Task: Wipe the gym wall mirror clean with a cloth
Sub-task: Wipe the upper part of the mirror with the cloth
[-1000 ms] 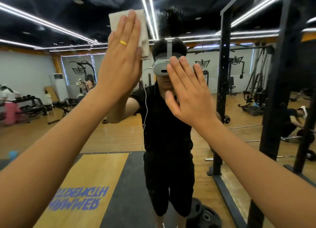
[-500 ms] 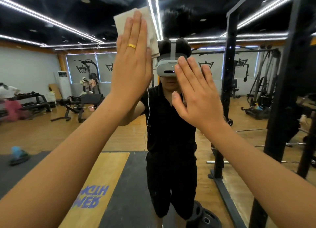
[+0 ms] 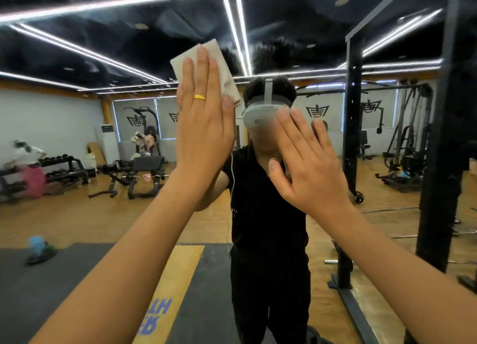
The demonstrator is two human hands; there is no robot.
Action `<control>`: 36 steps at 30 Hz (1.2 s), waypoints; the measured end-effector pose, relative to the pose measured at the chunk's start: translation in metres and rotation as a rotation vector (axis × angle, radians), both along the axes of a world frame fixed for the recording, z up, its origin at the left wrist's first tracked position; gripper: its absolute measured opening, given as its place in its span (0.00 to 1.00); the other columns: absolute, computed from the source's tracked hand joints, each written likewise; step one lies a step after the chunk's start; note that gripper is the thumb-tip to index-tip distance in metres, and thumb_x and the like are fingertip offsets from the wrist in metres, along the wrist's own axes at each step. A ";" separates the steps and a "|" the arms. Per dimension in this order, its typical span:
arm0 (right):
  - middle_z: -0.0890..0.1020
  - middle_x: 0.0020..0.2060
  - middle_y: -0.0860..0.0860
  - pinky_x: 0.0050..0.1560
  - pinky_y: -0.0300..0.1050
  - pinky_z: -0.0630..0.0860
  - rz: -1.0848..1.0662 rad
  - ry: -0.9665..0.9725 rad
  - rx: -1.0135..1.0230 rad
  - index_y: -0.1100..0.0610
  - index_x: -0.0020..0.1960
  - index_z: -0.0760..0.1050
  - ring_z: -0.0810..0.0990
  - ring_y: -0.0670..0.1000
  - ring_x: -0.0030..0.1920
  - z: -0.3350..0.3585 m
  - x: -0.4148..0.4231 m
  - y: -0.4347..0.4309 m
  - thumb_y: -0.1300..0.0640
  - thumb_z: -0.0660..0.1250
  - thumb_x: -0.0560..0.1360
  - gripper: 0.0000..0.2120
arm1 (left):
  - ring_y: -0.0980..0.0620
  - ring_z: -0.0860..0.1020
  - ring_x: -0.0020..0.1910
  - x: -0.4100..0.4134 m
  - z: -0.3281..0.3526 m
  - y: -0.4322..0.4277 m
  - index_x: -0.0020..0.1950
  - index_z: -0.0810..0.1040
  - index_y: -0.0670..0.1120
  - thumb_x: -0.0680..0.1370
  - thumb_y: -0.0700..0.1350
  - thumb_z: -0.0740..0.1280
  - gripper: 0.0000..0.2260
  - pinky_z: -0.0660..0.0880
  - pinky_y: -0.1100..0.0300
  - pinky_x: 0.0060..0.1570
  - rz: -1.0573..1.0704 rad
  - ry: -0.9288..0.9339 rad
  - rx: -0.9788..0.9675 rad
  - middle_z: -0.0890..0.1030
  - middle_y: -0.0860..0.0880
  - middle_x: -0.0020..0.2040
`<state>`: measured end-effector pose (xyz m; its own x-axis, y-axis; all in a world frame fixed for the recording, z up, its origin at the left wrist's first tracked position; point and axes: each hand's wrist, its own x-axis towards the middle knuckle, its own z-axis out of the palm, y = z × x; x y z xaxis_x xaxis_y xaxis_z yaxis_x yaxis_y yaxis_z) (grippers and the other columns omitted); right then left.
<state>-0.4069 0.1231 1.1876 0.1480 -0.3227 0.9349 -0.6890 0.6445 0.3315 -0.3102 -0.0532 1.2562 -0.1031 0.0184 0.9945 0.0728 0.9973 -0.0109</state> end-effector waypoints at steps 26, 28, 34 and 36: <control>0.56 0.82 0.60 0.82 0.61 0.46 -0.049 -0.023 0.051 0.63 0.82 0.56 0.53 0.60 0.83 0.005 0.010 -0.005 0.54 0.60 0.82 0.32 | 0.41 0.49 0.84 0.021 -0.028 -0.040 0.84 0.52 0.37 0.88 0.44 0.51 0.25 0.48 0.46 0.83 0.100 -0.037 -0.094 0.52 0.38 0.84; 0.55 0.82 0.59 0.82 0.61 0.45 -0.069 -0.016 0.072 0.62 0.83 0.55 0.52 0.59 0.83 0.005 0.011 -0.006 0.54 0.59 0.82 0.32 | 0.40 0.50 0.84 0.017 -0.002 -0.039 0.83 0.52 0.36 0.88 0.44 0.51 0.25 0.48 0.46 0.83 0.083 -0.016 -0.091 0.53 0.37 0.84; 0.58 0.82 0.61 0.82 0.61 0.44 0.011 -0.019 0.066 0.64 0.82 0.58 0.55 0.60 0.82 0.009 0.023 -0.018 0.52 0.59 0.82 0.31 | 0.40 0.51 0.83 0.014 0.014 -0.042 0.83 0.54 0.37 0.88 0.44 0.51 0.24 0.50 0.45 0.82 0.072 0.011 -0.093 0.54 0.38 0.84; 0.60 0.81 0.61 0.81 0.62 0.46 0.058 -0.005 0.074 0.64 0.81 0.59 0.56 0.61 0.82 0.008 0.031 -0.032 0.52 0.57 0.82 0.30 | 0.40 0.51 0.83 0.017 -0.003 -0.044 0.83 0.55 0.36 0.88 0.43 0.52 0.24 0.51 0.45 0.82 0.071 0.010 -0.113 0.55 0.38 0.84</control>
<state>-0.3760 0.0915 1.1959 0.1644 -0.3821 0.9094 -0.7263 0.5769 0.3737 -0.2936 -0.0977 1.2530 -0.0983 0.1229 0.9875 0.0018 0.9924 -0.1233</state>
